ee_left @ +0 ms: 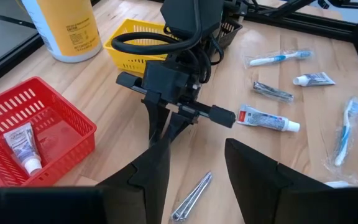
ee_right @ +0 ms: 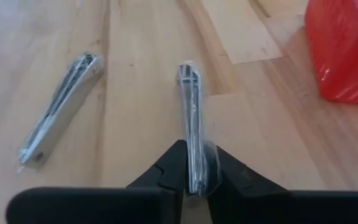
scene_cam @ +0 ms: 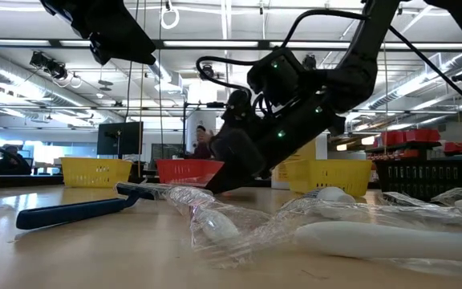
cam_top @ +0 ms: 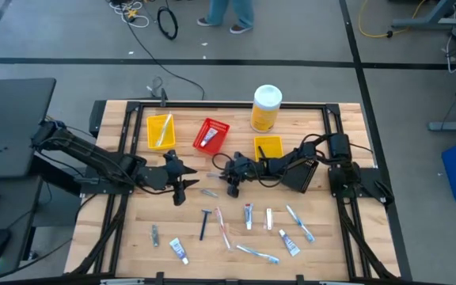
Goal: Pick & Place Travel size toiletries
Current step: Put the silver nail cutter into the black basket
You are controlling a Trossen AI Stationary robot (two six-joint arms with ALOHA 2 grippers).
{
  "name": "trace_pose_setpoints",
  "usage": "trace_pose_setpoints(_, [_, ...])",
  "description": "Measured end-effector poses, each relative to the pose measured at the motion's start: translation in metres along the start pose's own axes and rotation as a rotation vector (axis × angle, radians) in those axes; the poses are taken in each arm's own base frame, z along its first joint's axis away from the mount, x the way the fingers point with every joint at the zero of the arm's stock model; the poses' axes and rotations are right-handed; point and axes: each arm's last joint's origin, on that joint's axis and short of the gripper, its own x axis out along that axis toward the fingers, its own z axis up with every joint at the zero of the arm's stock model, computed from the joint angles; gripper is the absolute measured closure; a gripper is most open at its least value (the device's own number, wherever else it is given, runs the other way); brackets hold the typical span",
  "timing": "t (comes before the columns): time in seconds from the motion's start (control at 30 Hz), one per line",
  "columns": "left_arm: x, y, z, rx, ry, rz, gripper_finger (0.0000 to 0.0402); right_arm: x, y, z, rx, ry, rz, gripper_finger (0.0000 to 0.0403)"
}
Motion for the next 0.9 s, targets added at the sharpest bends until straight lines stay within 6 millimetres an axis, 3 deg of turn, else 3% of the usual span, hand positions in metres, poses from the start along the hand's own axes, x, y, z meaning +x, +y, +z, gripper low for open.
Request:
trace_pose_setpoints(0.3, [0.000, 0.000, 0.000, -0.019, 0.002, -0.002, 0.0237, -0.009, 0.004, 0.012, -0.004, -0.039, 0.021, 0.0369])
trace_pose_setpoints(0.43, [0.000, 0.000, 0.000, -0.020, 0.002, -0.002, 0.0237, -0.025, 0.012, 0.024, -0.029, -0.034, 0.007, 0.0370])
trace_pose_setpoints(0.57, [0.000, 0.000, 0.000, -0.020, 0.001, -0.002, 0.0237, -0.063, 0.023, 0.044, -0.061, 0.013, -0.062, 0.0371])
trace_pose_setpoints(0.7, [0.000, 0.000, 0.000, -0.022, 0.000, -0.001, 0.0237, -0.119, 0.032, 0.059, -0.071, 0.077, -0.193, 0.0371])
trace_pose_setpoints(0.9, [0.000, 0.000, 0.000, -0.021, 0.000, 0.001, 0.0237, -0.202, 0.030, 0.052, 0.097, 0.249, -0.362, 0.0371])
